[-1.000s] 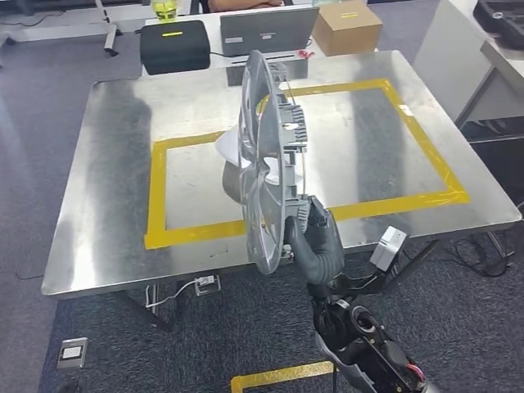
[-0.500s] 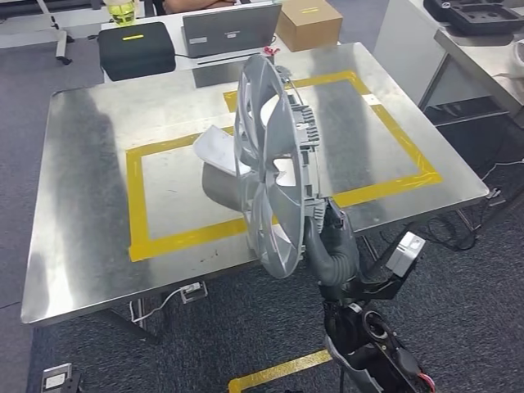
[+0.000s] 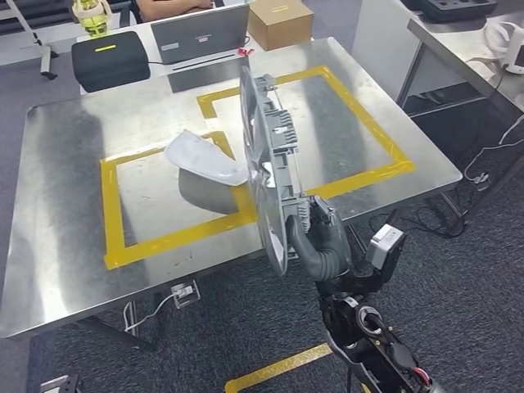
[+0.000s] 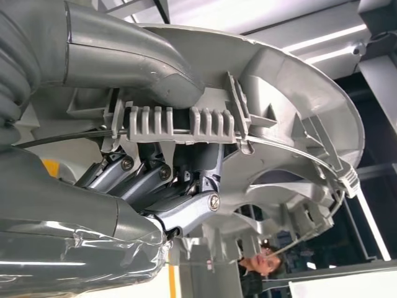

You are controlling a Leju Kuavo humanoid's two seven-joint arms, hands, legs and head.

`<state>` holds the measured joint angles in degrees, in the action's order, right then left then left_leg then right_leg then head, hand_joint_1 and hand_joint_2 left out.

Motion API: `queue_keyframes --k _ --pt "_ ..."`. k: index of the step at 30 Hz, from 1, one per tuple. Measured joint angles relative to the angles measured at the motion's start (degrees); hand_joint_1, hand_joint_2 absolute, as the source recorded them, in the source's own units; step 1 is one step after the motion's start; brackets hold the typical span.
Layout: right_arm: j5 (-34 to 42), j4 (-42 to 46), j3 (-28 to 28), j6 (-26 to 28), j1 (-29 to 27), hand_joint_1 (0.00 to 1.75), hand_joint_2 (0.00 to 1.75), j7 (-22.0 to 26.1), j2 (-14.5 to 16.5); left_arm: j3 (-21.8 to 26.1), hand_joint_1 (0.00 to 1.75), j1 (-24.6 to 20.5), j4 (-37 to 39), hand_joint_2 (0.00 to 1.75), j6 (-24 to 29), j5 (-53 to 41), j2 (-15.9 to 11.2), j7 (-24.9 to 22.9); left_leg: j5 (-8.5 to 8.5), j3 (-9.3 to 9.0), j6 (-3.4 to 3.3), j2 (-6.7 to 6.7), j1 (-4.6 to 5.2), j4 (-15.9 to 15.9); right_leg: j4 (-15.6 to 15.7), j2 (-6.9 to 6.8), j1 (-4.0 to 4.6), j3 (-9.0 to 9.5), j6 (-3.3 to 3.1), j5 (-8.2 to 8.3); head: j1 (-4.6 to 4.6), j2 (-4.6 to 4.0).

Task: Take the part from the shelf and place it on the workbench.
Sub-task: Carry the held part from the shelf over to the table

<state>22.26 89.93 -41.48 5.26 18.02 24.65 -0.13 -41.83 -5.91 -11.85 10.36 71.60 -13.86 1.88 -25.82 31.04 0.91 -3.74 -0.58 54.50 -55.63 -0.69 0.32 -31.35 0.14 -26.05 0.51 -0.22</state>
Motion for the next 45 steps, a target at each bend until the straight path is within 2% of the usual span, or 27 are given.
queue_keyframes --k 6,13,18,20,22,23,24,26,27,28,29,31,32,33,34,36,37,38,39,42,43,44,45 --pt "-0.22 -0.60 0.08 0.34 0.00 1.71 1.75 0.15 0.00 0.00 0.00 0.00 0.00 1.75 0.04 0.01 0.00 -0.05 0.09 -0.01 0.27 0.01 0.02 -0.13 0.00 -0.03 0.00 -0.01 -0.05 0.02 -0.37 0.00" --pt "-0.36 -1.31 0.32 0.79 -0.03 1.71 1.75 0.80 0.00 0.00 0.00 0.00 0.00 1.75 0.11 0.05 0.01 -0.26 0.00 0.05 0.21 0.03 0.22 0.00 0.18 -0.06 -0.23 0.07 0.02 0.08 -0.46 0.00" --pt "-0.34 -1.67 0.58 0.78 -0.07 1.71 1.75 0.92 0.00 0.00 0.00 0.01 0.00 1.75 0.11 0.06 0.00 -0.33 -0.28 0.19 -0.23 0.04 0.55 0.31 0.25 -0.12 -0.54 0.09 0.30 0.13 -0.67 0.00" --pt "-0.34 -1.68 0.61 0.79 -0.12 1.71 1.75 0.97 0.00 0.00 0.00 0.01 0.01 1.75 0.11 0.07 -0.04 -0.36 -0.39 0.22 -0.66 0.06 0.67 0.03 -0.04 -0.15 -0.67 0.29 0.69 0.58 -0.81 0.00" --pt "-0.34 -1.70 0.68 0.79 -0.20 1.71 1.75 1.03 0.00 0.00 0.00 -0.02 0.01 1.75 0.11 0.12 -0.09 -0.37 -0.31 -0.58 -1.28 0.14 0.40 -0.91 -0.89 -0.06 -0.70 0.16 1.15 0.73 -0.90 0.00" --pt "-0.34 -1.71 0.73 0.79 -0.22 1.71 1.75 1.07 0.00 0.00 0.00 -0.05 0.01 1.75 0.11 0.14 -0.09 -0.38 -0.26 -1.14 -1.55 0.18 0.18 -1.35 -2.05 0.09 -0.72 -0.38 1.33 0.08 -0.81 0.00" --pt "-0.34 -1.72 0.79 0.79 -0.20 1.71 1.75 1.11 0.00 0.00 0.00 -0.07 0.01 1.75 0.11 0.15 -0.08 -0.37 -0.18 -1.60 -1.70 0.22 -0.02 -1.65 -4.24 0.26 -0.75 -1.45 1.47 -1.26 -0.52 0.00" --pt "-0.34 -1.76 0.90 0.78 -0.24 1.71 1.75 1.22 0.00 0.00 0.00 -0.08 0.02 1.75 0.11 0.15 -0.03 -0.35 -0.25 -1.88 -1.80 0.27 -0.14 -1.78 -11.38 0.51 -0.89 -5.02 1.75 -4.76 0.09 0.00" --pt "-0.34 -1.82 0.94 0.78 -0.29 1.71 1.75 1.28 0.00 -0.01 0.00 -0.05 0.01 1.75 0.11 0.14 0.00 -0.31 -0.33 -1.96 -1.75 0.31 -0.18 -1.76 -14.64 0.53 -0.97 -6.84 1.92 -5.93 0.37 0.00" --pt "-0.34 -1.90 0.98 0.79 -0.34 1.71 1.75 1.32 -0.01 -0.01 0.00 -0.02 0.01 1.75 0.11 0.13 0.04 -0.26 -0.46 -2.10 -1.60 0.37 -0.26 -1.73 -16.16 0.52 -1.08 -7.91 2.08 -6.06 0.51 0.00" --pt "-0.34 -1.97 1.01 0.81 -0.36 1.71 1.75 1.35 -0.02 -0.02 0.00 0.01 0.01 1.75 0.11 0.12 0.09 -0.21 -0.66 -2.35 -1.38 0.44 -0.37 -1.70 -15.44 0.51 -1.24 -7.94 2.28 -5.00 0.66 0.00" --pt "-0.34 -2.08 1.08 0.85 -0.40 1.71 1.75 1.34 -0.02 -0.02 0.00 0.06 0.01 1.75 0.11 0.08 0.17 -0.16 -1.32 -3.16 -0.66 0.52 -0.71 -1.63 -8.36 0.33 -1.65 -5.21 2.61 -0.42 1.05 0.00" --pt "-0.33 -2.14 1.11 0.86 -0.41 1.71 1.75 1.36 -0.03 -0.02 0.00 0.08 0.02 1.75 0.10 0.05 0.15 -0.14 -1.64 -3.53 -0.27 0.50 -0.85 -1.55 -4.83 0.16 -1.61 -3.92 2.67 1.02 1.30 -0.01" --pt "-0.33 -2.19 1.16 0.86 -0.40 1.71 1.75 1.39 -0.04 -0.03 0.00 0.06 0.02 1.75 0.07 0.02 0.10 -0.13 -1.94 -3.65 0.18 0.45 -0.90 -1.34 -2.10 -0.07 -1.52 -2.86 2.43 1.60 1.61 -0.01" --pt "-0.33 -2.22 1.19 0.91 -0.45 1.71 1.75 1.43 -0.05 -0.03 0.00 0.03 0.03 1.75 0.03 0.01 0.07 -0.13 -2.21 -3.64 0.63 0.35 -0.85 -1.14 -1.04 -0.13 -1.33 -2.45 1.99 1.41 1.71 -0.01" --pt "-0.29 -2.25 1.32 1.07 -0.55 1.71 1.75 1.49 -0.07 -0.05 0.00 -0.07 0.02 1.75 -0.06 0.00 0.08 -0.10 -2.60 -3.70 1.41 0.20 -0.80 -0.64 -0.70 0.10 -1.06 -2.01 0.67 0.85 1.58 -0.01" --pt "-0.27 -2.22 1.38 1.15 -0.61 1.71 1.75 1.50 -0.06 -0.05 0.00 -0.13 0.02 1.75 -0.08 0.00 0.13 -0.09 -2.77 -3.70 1.68 0.36 -0.86 -0.10 -0.73 0.41 -1.06 -1.73 0.24 0.91 1.25 -0.01" --pt "-0.25 -2.20 1.47 1.21 -0.56 1.71 1.75 1.49 -0.05 -0.06 0.00 -0.18 0.02 1.75 -0.10 -0.01 0.14 -0.05 -3.01 -3.12 1.85 0.85 -0.97 1.35 -0.61 0.62 -1.10 -1.36 -0.10 0.74 0.93 -0.01" --pt "-0.25 -2.17 1.51 1.25 -0.49 1.71 1.75 1.51 -0.05 -0.08 0.00 -0.25 0.02 1.75 -0.13 -0.01 0.15 -0.04 -3.59 -1.65 1.94 1.46 -1.03 3.95 -0.45 0.82 -1.15 -0.97 -0.35 0.60 0.58 -0.01" --pt "-0.23 -2.15 1.56 1.33 -0.39 1.71 1.75 1.56 -0.04 -0.19 0.00 -0.10 0.02 1.75 -0.21 -0.03 0.17 0.00 -7.13 6.40 2.01 2.94 -0.93 15.35 -0.32 1.37 -0.93 -0.17 -1.13 -0.12 -0.81 0.00" --pt "-0.23 -2.16 1.58 1.37 -0.39 1.71 1.75 1.58 -0.04 -0.25 0.00 0.04 0.02 1.75 -0.22 -0.02 0.17 -0.01 -7.53 8.59 1.92 3.09 -0.86 17.44 -0.31 1.68 -0.79 0.18 -1.27 -0.43 -1.14 0.00" --pt "-0.22 -2.16 1.60 1.40 -0.40 1.71 1.75 1.59 -0.04 -0.31 0.00 0.19 0.02 1.75 -0.21 -0.02 0.17 -0.01 -6.68 9.76 1.73 3.19 -0.76 17.43 -0.31 2.01 -0.68 0.60 -1.33 -0.76 -1.35 0.00" --pt "-0.21 -2.17 1.61 1.43 -0.41 1.71 1.75 1.58 -0.04 -0.36 0.00 0.32 0.02 1.75 -0.21 -0.02 0.15 -0.02 -4.46 9.82 1.42 3.25 -0.60 15.21 -0.31 2.33 -0.60 1.12 -1.34 -1.13 -1.54 0.00"
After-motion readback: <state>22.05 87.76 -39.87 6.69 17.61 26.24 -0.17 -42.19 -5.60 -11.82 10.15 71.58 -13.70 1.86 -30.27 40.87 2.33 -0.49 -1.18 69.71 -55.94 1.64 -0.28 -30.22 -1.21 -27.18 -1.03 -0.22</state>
